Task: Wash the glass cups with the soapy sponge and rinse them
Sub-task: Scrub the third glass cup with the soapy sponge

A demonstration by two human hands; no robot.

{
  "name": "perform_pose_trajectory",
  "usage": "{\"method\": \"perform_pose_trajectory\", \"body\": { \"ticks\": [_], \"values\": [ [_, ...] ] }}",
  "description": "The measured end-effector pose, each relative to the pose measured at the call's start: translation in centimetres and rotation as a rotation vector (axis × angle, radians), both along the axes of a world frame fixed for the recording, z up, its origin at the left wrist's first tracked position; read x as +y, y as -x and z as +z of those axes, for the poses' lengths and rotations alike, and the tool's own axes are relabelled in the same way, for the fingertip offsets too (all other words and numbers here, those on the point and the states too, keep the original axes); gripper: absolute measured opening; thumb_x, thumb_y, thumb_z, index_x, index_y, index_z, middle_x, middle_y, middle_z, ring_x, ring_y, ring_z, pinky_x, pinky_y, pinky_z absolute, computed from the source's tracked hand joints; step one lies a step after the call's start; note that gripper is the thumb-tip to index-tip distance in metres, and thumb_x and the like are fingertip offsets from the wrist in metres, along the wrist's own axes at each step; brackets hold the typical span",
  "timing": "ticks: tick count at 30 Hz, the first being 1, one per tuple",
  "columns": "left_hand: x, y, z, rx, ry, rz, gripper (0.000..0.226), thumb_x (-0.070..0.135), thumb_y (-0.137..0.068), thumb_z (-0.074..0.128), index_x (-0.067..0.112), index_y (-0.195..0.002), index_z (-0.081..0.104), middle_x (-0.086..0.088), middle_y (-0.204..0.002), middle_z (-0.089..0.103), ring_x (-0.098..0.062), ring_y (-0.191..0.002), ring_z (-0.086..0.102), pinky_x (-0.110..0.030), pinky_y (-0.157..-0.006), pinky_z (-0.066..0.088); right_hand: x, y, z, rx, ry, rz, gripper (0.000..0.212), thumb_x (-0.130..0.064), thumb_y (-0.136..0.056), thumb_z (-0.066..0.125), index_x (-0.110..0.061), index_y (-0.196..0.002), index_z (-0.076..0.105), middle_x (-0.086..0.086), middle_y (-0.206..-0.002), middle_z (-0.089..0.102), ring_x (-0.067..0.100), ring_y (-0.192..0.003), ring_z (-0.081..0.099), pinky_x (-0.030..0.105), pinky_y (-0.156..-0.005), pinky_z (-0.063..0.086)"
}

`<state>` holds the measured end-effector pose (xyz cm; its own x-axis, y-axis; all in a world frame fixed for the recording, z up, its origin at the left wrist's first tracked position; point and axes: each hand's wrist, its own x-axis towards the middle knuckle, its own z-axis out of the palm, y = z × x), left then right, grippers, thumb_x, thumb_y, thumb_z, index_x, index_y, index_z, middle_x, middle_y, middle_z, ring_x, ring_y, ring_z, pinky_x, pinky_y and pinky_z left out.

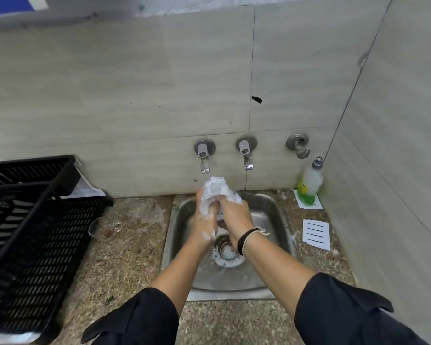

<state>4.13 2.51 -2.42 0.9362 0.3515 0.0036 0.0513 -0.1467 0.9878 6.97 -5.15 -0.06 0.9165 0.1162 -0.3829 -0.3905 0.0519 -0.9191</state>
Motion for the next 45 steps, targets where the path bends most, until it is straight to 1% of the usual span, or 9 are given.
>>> {"method": "perform_pose_trajectory", "body": {
  "ticks": [8, 14, 18, 24, 30, 34, 38, 42, 45],
  "values": [
    [2.3, 0.7, 2.9, -0.252, -0.555, -0.034, 0.055, 0.043, -0.093, 0.057, 0.017, -0.141, 0.052, 0.025, -0.122, 0.062, 0.009, -0.111, 0.061, -0.011, -0.091, 0.047, -4.2, -1.7, -0.2, -0.483, 0.445, 0.419, 0.049, -0.07, -0.074, 0.051, -0.024, -0.077, 0.067, -0.008, -0.068, 0.065, 0.013, -0.064, 0.058, 0.033, -0.063, 0.045],
    [3.0, -0.1, 3.5, 0.006, 0.603, 0.362, 0.035, -0.007, -0.098, 0.047, -0.004, -0.132, 0.055, -0.028, -0.129, 0.062, -0.044, -0.11, 0.064, -0.052, -0.09, 0.057, -7.6, -3.0, 1.8, -0.09, -0.407, 0.364, 0.055, -0.059, -0.091, 0.057, -0.004, -0.095, 0.062, 0.0, -0.07, 0.061, 0.013, -0.055, 0.047, 0.022, -0.051, 0.03],
    [3.1, 0.5, 3.7, 0.013, 0.807, 0.359, 0.039, -0.008, -0.096, 0.046, -0.003, -0.134, 0.05, -0.025, -0.126, 0.058, -0.048, -0.114, 0.06, -0.066, -0.093, 0.053, -7.5, -2.2, 3.6, -0.338, -0.064, 0.348, 0.032, -0.031, -0.102, 0.05, -0.014, -0.128, 0.057, -0.006, -0.122, 0.062, 0.01, -0.093, 0.066, 0.03, -0.072, 0.054],
    [1.8, 1.4, 3.7, -0.001, 0.858, 0.272, 0.02, 0.002, -0.088, 0.044, -0.002, -0.089, 0.063, -0.017, -0.081, 0.063, -0.026, -0.066, 0.065, -0.026, -0.054, 0.054, -3.7, 1.2, 3.9, -0.973, 0.513, 0.318, 0.022, -0.017, -0.091, 0.056, -0.017, -0.113, 0.055, 0.003, -0.109, 0.055, 0.021, -0.087, 0.058, 0.033, -0.074, 0.045],
    [1.8, 1.2, 3.7, -0.029, 0.977, 0.187, 0.046, 0.037, -0.098, 0.057, -0.007, -0.094, 0.068, -0.033, -0.098, 0.066, -0.049, -0.1, 0.066, -0.052, -0.096, 0.053, -1.9, 2.7, 2.7, -1.311, 1.051, 0.442, 0.022, -0.018, -0.069, 0.045, -0.018, -0.073, 0.066, 0.0, -0.078, 0.063, 0.022, -0.08, 0.056, 0.031, -0.067, 0.051],
    [1.3, 0.8, 4.2, 0.017, 0.946, 0.293, 0.047, 0.031, -0.107, 0.042, 0.0, -0.076, 0.059, -0.016, -0.068, 0.064, -0.028, -0.062, 0.068, -0.035, -0.062, 0.058, 0.9, 3.5, 2.7, -1.114, 1.424, 0.654, 0.033, -0.01, -0.072, 0.044, -0.017, -0.082, 0.075, 0.001, -0.077, 0.069, 0.015, -0.072, 0.066, 0.025, -0.057, 0.05],
    [1.7, 0.2, 3.6, 0.045, 0.893, 0.474, 0.034, 0.035, -0.106, 0.047, 0.007, -0.092, 0.059, -0.011, -0.079, 0.066, -0.018, -0.068, 0.069, -0.028, -0.061, 0.056, 1.9, 0.3, 4.1, -0.639, 1.023, 0.69, 0.021, -0.009, -0.082, 0.058, -0.015, -0.095, 0.073, 0.01, -0.098, 0.074, 0.027, -0.095, 0.07, 0.038, -0.085, 0.058],
    [3.3, 0.1, 3.6, -0.025, 0.9, 0.471, 0.036, 0.039, -0.106, 0.048, 0.008, -0.096, 0.063, -0.018, -0.091, 0.068, -0.027, -0.084, 0.07, -0.041, -0.086, 0.056, 3.4, 1.4, 4.7, -0.876, 1.184, 0.854, 0.033, -0.006, -0.096, 0.046, -0.007, -0.124, 0.063, 0.018, -0.123, 0.064, 0.035, -0.113, 0.061, 0.04, -0.087, 0.051],
    [3.8, -0.7, 3.8, -0.02, 0.881, 0.476, 0.033, 0.04, -0.107, 0.045, 0.014, -0.09, 0.06, -0.003, -0.066, 0.073, -0.014, -0.065, 0.07, -0.035, -0.073, 0.054, 4.7, 1.6, 4.5, -0.884, 1.2, 0.786, 0.035, -0.004, -0.098, 0.041, -0.003, -0.127, 0.06, 0.018, -0.124, 0.062, 0.035, -0.115, 0.06, 0.041, -0.086, 0.051]
  ]
}}
